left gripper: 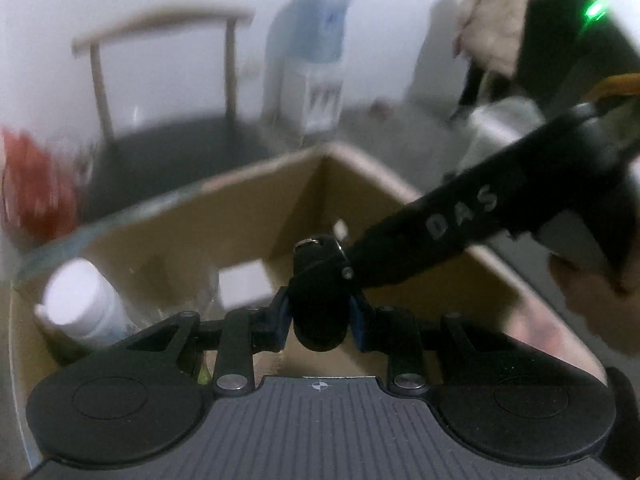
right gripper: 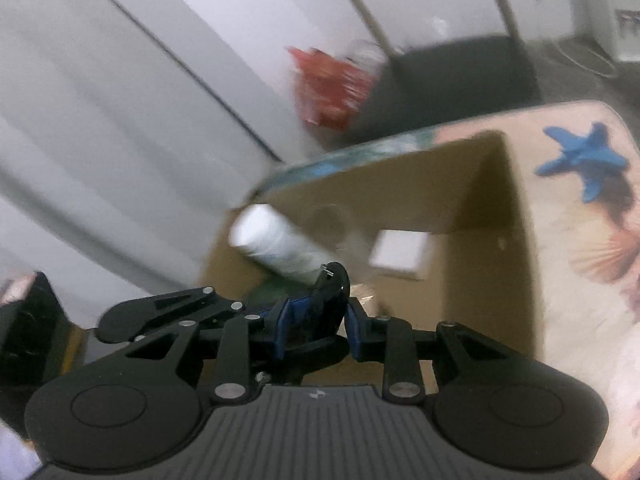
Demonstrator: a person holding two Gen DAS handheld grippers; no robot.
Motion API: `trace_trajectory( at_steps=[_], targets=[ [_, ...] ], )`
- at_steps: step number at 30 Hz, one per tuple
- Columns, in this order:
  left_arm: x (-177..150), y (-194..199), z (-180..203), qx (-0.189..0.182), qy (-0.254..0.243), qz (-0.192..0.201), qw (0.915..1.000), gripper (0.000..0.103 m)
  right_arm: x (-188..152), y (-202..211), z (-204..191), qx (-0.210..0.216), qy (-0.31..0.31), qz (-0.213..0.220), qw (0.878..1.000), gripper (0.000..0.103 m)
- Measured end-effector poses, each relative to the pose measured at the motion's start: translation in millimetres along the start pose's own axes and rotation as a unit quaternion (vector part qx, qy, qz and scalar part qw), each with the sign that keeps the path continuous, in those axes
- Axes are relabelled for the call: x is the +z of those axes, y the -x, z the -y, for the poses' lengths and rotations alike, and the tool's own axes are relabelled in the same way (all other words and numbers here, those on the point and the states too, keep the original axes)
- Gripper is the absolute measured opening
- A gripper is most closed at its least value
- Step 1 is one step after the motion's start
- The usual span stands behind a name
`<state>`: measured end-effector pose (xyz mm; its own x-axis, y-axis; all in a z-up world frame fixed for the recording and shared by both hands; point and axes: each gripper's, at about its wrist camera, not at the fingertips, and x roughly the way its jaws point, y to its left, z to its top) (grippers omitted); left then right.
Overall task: Organize rigid objects
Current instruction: 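Carry the black fob with the right gripper into the box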
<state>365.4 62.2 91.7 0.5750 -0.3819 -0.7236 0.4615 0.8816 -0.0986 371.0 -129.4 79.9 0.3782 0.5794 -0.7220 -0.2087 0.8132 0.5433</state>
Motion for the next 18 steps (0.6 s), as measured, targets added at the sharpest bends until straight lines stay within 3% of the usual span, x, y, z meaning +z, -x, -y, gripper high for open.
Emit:
trace_trajectory(
  at_steps=[4, 8, 11, 15, 18],
  targets=[
    [10.8, -47.4, -2.3, 0.03, 0.013, -0.07, 0.997, 0.029, 9.0, -22.2, 14.5, -0.055, -0.001, -0.042, 0.998, 0.032],
    [17.9, -69.2, -7.8, 0.062, 0.015, -0.121, 0.9906, 0.029, 13.4, -42.0, 26.4, -0.064, -0.013, -0.074, 0.995, 0.032],
    [23.7, -77.6, -6.3, 0.076, 0.007, -0.156, 0.9849, 0.029, 14.7, -49.9, 18.6, -0.078, 0.014, -0.093, 0.992, 0.031],
    [28.0, -81.5, -8.5, 0.09, 0.013, -0.181, 0.9794, 0.033, 22.4, -60.7, 24.9, -0.068, -0.006, -0.118, 0.991, 0.032],
    [31.5, -77.1, -9.3, 0.089, 0.015, -0.176, 0.9804, 0.037, 23.2, -65.3, 23.8, -0.06, 0.002, -0.128, 0.99, 0.032]
  ],
)
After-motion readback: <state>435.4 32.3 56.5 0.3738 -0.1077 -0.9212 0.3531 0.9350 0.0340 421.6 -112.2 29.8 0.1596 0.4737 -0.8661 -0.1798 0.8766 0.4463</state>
